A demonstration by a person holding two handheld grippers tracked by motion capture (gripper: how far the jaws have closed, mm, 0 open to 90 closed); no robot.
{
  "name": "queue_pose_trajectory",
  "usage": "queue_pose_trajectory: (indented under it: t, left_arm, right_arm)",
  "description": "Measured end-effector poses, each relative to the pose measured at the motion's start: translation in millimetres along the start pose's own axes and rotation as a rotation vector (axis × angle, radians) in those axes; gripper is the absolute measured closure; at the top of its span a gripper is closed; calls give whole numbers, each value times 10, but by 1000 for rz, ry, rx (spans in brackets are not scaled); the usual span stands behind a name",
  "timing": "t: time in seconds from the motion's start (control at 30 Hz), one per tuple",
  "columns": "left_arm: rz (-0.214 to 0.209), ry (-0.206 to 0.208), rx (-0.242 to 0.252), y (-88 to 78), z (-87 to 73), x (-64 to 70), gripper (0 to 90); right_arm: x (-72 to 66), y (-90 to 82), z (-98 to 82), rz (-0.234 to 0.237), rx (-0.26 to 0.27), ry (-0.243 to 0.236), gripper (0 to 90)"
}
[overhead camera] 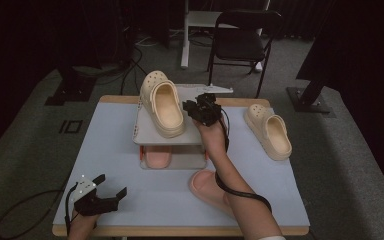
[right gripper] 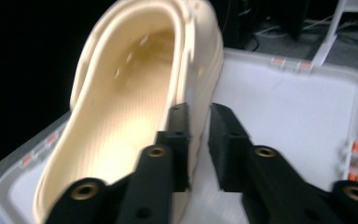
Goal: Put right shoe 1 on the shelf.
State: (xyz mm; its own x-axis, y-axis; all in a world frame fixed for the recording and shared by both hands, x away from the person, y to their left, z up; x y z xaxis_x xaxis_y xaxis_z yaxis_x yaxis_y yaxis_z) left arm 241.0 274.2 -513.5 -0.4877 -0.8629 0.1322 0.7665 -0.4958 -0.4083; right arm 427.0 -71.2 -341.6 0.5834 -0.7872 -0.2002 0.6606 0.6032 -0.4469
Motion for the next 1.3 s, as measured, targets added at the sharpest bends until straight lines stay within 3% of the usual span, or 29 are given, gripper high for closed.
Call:
queue_pose_trajectory:
  t: [0.23, 0.47, 0.73, 0.93, 1.1, 1.3]
  left_arm:
    - [2, -12, 6, -3, -2, -10, 1]
    - [3, -6, 0, 8, -5, -5, 1]
    - [0, -1, -4, 24, -1, 2, 1]
    - [-1, -2, -4, 25, 2, 12, 1]
    - [0, -2, 2, 17, 7, 10, 1]
    - [1, -2, 3, 15, 3, -1, 1]
  right_arm:
    - [-36, -56, -179, 19, -34, -36, 887]
    - [-74, -47, -288, 23, -54, -55, 899]
    - [-121, -56, -322, 37, -50, -63, 900]
    - [-199, -16, -351, 105, -45, -63, 900]
    - [-304, 40, -342, 114, -43, -78, 900]
    - [-373, 81, -312, 118, -33, -58, 900]
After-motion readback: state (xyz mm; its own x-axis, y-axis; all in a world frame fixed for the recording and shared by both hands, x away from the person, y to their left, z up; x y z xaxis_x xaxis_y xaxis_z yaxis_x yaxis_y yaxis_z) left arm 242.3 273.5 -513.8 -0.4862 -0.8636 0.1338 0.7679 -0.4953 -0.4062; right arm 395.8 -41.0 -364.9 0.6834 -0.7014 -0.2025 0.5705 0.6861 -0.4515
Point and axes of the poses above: each handheld gripper's, and its own axes: y roughly forward along the jaws, z roughly out of its top, x roughly to its right, the point moved 1 cm from there along y, roughly forward along the jaws, and after that the axes turned 1 degree about z, right-handed, at the moved point
